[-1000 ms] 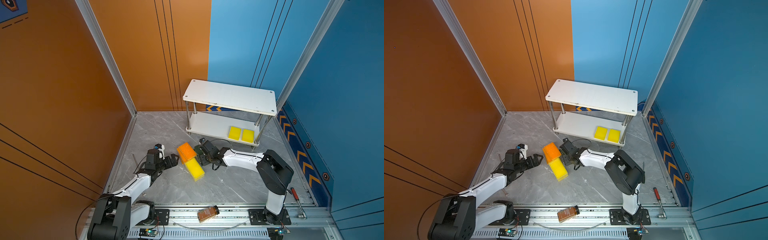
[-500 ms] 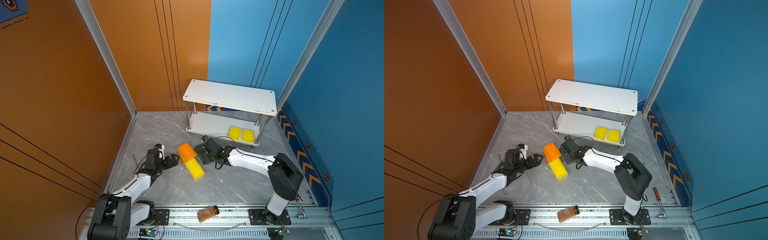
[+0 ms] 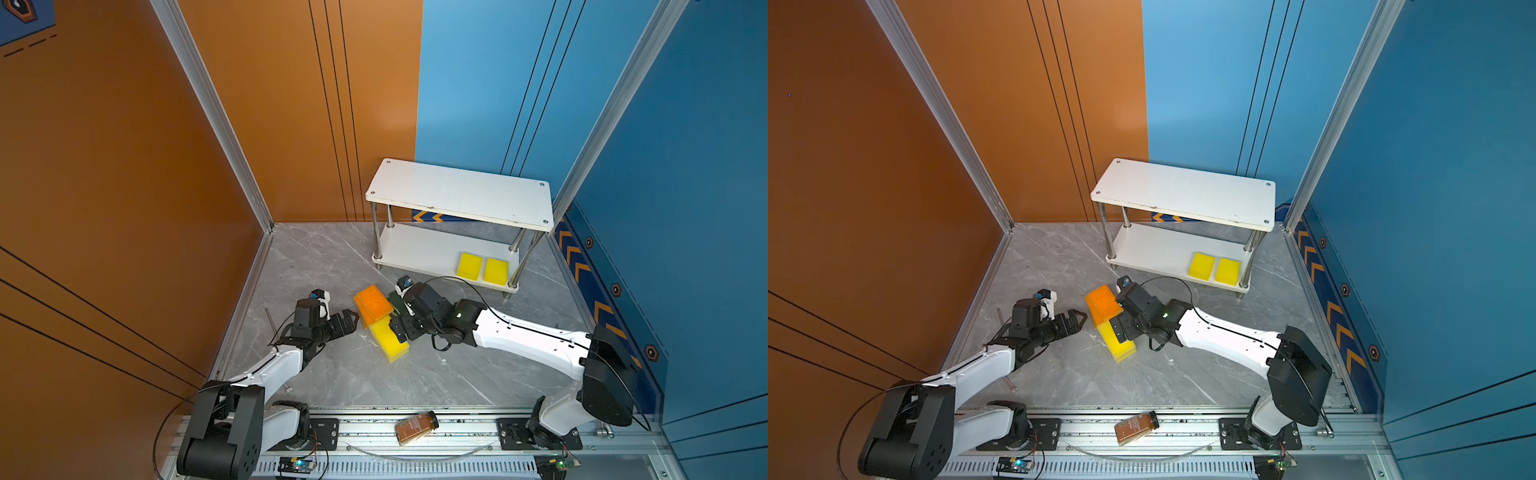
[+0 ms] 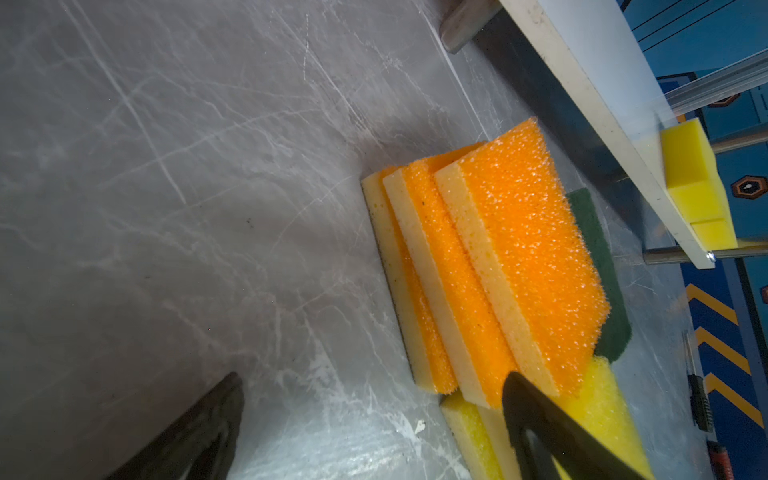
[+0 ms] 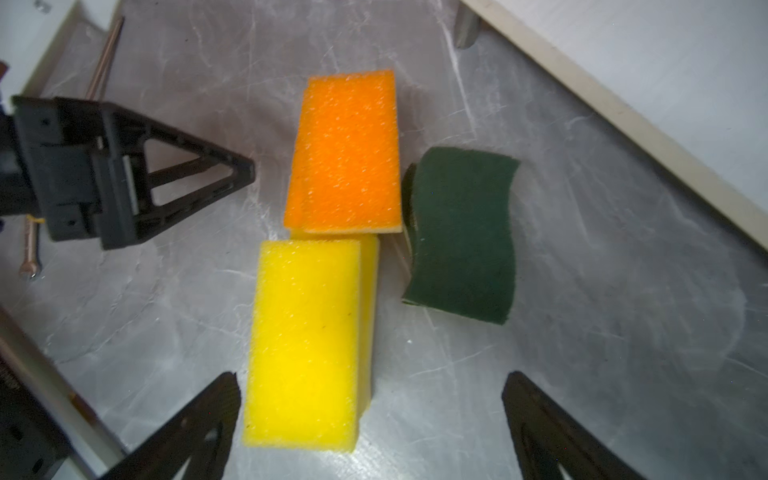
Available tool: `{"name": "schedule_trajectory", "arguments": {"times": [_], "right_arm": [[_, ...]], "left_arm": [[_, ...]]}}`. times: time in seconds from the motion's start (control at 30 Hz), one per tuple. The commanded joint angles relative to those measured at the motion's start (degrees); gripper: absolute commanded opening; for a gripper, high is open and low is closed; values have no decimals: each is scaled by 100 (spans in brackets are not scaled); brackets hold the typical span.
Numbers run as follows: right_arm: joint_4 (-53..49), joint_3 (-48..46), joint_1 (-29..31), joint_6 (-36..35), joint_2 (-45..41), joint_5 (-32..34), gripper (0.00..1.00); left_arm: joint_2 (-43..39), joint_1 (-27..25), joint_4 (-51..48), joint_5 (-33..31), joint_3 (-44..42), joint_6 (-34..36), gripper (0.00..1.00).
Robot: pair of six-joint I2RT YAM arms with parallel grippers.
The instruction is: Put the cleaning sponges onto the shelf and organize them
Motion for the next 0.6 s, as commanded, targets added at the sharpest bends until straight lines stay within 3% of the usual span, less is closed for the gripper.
{"name": "schedule_trajectory", "arguments": {"times": [0.0, 0.57], "right_arm": [[34, -139, 246, 303, 190, -68, 99], [-20, 415, 228, 183, 696, -85, 100]], "left_arm": [[76, -31, 27, 131, 20, -15, 98], [-217, -9, -42, 69, -139, -28, 98]]}}
